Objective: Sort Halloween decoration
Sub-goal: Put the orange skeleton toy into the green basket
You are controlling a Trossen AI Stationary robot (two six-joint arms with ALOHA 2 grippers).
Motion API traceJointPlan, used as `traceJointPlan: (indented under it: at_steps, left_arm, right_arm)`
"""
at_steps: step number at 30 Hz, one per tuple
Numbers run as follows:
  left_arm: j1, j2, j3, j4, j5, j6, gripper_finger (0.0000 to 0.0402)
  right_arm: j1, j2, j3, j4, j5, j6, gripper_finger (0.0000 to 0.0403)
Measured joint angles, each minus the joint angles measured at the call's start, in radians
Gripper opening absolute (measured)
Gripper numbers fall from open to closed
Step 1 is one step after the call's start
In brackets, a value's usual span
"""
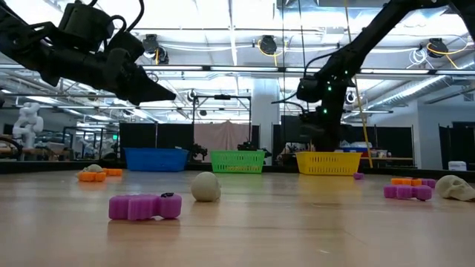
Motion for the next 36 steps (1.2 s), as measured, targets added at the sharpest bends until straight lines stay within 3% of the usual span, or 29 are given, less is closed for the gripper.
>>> traceJointPlan:
  at_steps: [9,20,32,36]
  left_arm:
    - [0.0,0.0,0.0,0.028,-0.061,0.0,0.001]
    - [0.0,0.0,0.0,0.035,-0.052,0.0,0.001]
    - [0.0,0.0,0.0,0.067,-0.05,0.002,0.001]
    - [0.0,0.0,-0.042,0.176,-0.048,0.0,0.001]
  right_arm:
    - [0.003,-0.085,0.0,0.003,0.0,-0.004,0.0104]
    - [0.072,-0.115,0.0,0.099,0.0,-0.041,0.0005]
    - [0.166,-0.115,0.0,0.224,-0.004,-0.078,0.0002]
    - [0.193,-0.115,-0.013,0.258,-0.004,-0.078,0.0001]
